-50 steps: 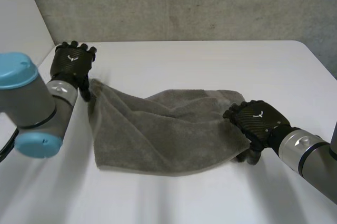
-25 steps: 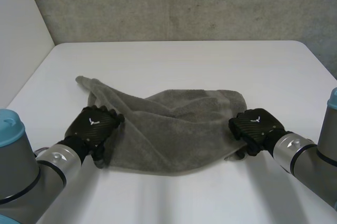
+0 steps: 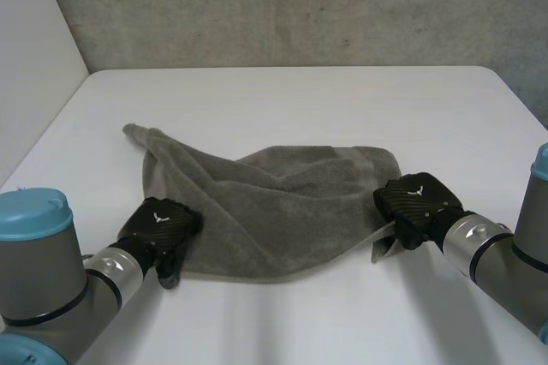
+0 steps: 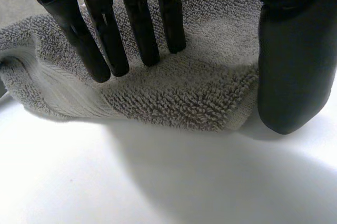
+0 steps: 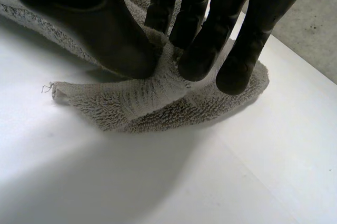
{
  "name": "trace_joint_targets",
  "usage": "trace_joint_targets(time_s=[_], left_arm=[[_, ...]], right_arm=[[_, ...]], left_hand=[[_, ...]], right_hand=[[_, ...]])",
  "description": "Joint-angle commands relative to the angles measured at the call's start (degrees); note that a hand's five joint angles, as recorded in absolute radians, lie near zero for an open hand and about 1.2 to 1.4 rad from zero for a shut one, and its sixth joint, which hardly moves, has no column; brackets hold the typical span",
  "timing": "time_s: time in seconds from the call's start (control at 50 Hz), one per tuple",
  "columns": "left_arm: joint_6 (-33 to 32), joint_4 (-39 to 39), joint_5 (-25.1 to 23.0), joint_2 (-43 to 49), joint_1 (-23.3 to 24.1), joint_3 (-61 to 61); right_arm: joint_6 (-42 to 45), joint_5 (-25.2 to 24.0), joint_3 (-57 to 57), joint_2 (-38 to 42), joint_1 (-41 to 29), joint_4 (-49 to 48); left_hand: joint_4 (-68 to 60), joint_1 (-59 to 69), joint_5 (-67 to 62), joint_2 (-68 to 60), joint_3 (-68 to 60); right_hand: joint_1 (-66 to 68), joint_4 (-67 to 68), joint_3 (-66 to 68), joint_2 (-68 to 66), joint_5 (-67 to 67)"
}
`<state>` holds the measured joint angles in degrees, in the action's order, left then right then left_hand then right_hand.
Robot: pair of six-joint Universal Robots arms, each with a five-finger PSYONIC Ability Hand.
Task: Fold the towel.
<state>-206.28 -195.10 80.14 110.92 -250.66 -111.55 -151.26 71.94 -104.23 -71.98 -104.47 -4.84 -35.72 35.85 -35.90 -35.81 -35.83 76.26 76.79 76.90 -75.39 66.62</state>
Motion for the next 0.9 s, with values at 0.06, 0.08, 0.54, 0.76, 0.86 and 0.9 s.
trace_joint_targets(time_s=[0.06, 0.08, 0.54, 0.76, 0.86, 0.9], left_arm=[[0.00, -0.63, 0.28, 0.08, 0.00, 1.68], [0.00, -0.63, 0.19, 0.17, 0.00, 1.95], [-0.08, -4.32, 4.14, 2.71, -0.18, 12.04], [0.09, -1.69, 6.87, -0.34, 0.09, 22.07], [0.44, 0.42, 6.52, -8.59, 0.70, 24.35], [0.44, 0.86, 6.43, -10.71, 0.88, 25.40]], right_arm=[[0.00, 0.04, 0.00, 0.00, -0.03, 0.00], [0.00, 0.04, 0.00, 0.00, -0.03, 0.00], [1.58, 0.31, 9.93, 1.41, -0.47, 0.36], [9.49, 6.45, 18.45, -3.76, -3.54, 1.06], [10.54, 6.11, 22.13, -10.26, -3.37, 5.08], [10.72, 5.93, 24.23, -12.02, -3.28, 7.54]], left_hand=[[-6.11, 5.99, 4.07, -6.03, -6.01], [-6.61, 6.49, 3.57, -6.53, -6.51], [-44.27, 44.15, -34.10, -44.19, -44.17], [-44.28, 44.15, -34.10, -44.19, -44.17], [-44.28, 44.15, -34.10, -44.19, -44.17], [-44.28, 44.15, -34.10, -44.19, -44.17]], right_hand=[[3.74, 3.21, 3.10, -4.61, 3.38], [3.74, 3.21, 3.10, -4.61, 3.38], [3.74, 3.21, 3.10, -4.61, 3.38], [3.74, 3.21, 3.10, -4.61, 3.38], [3.74, 3.21, 3.10, -4.61, 3.38], [3.74, 3.21, 3.10, -4.61, 3.38]])
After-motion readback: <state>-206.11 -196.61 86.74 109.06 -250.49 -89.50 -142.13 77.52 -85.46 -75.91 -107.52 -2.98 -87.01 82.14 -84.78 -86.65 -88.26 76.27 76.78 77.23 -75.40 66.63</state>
